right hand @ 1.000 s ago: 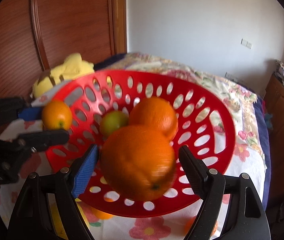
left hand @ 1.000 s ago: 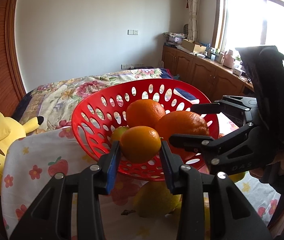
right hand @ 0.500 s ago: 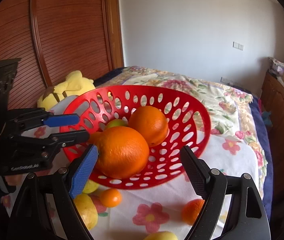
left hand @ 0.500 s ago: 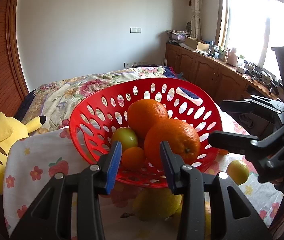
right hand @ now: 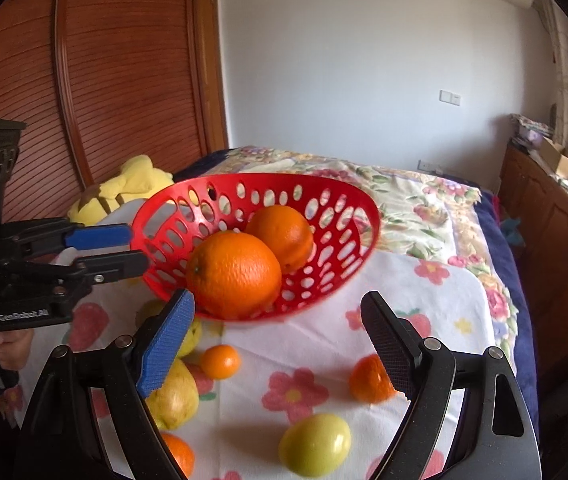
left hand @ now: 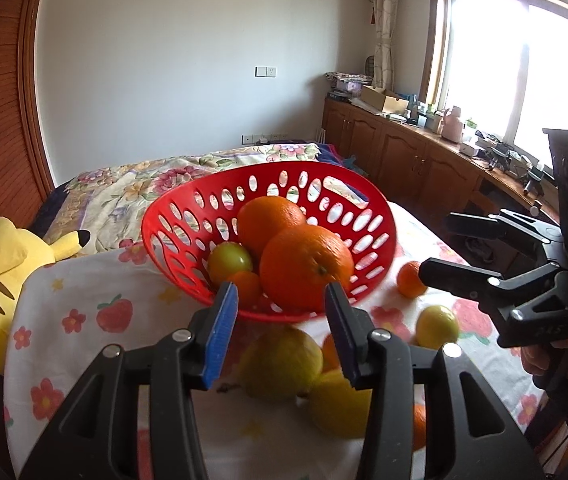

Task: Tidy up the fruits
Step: 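Open the left tool to drop the mandarin into the basket while the right tool withdraws, then close the left tool on a small orange on the sheet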

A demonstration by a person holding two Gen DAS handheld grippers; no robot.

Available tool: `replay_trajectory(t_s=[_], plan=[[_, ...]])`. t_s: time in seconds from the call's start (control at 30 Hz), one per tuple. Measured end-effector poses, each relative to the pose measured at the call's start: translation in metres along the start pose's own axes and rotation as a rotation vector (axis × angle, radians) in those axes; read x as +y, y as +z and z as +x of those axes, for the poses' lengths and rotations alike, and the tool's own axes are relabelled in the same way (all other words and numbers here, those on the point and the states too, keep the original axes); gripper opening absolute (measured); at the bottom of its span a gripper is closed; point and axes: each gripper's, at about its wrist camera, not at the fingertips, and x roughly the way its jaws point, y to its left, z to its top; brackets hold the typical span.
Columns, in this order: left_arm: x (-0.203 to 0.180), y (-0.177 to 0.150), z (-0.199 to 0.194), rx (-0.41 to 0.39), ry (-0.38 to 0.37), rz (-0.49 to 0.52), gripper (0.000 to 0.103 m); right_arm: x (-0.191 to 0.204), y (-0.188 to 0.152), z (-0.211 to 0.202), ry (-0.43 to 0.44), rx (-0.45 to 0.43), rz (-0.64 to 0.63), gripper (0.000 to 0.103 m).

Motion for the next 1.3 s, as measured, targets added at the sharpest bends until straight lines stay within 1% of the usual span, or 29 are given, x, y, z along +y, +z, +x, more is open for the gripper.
replay_trajectory(t_s=[0.1,0.17,0.27,0.37,0.63,0.87,1.1,1.3], plan=[[-0.005,-0.010,-0.009,-0.001,-0.007,-0.001,0.047,0.001,-0.012,-0.009,-0.012,0.005,0.009,0.087],[-0.009,-0.016,-0.015,0.002,-0.010,0.000,0.047,0.004,-0.019,-0.018,-0.046,-0.022,0.004,0.087],[-0.013,-0.024,-0.023,0.005,-0.011,0.004,0.047,0.005,-0.028,-0.027,-0.048,-0.028,0.021,0.087],[-0.020,-0.031,-0.033,0.000,-0.013,0.013,0.047,0.007,-0.036,-0.038,-0.075,-0.039,0.021,0.087],[-0.036,-0.048,-0.052,0.000,-0.028,0.029,0.047,0.013,-0.057,-0.056,-0.080,-0.037,0.039,0.087],[-0.051,-0.062,-0.052,0.021,-0.048,0.038,0.047,0.010,-0.077,-0.058,-0.075,-0.009,0.069,0.085],[-0.068,-0.077,-0.038,0.063,-0.070,0.061,0.046,0.006,-0.089,-0.053,-0.071,0.012,0.075,0.077],[-0.078,-0.089,-0.031,0.083,-0.099,0.060,0.044,0.005,-0.104,-0.043,-0.068,0.036,0.092,0.073]])
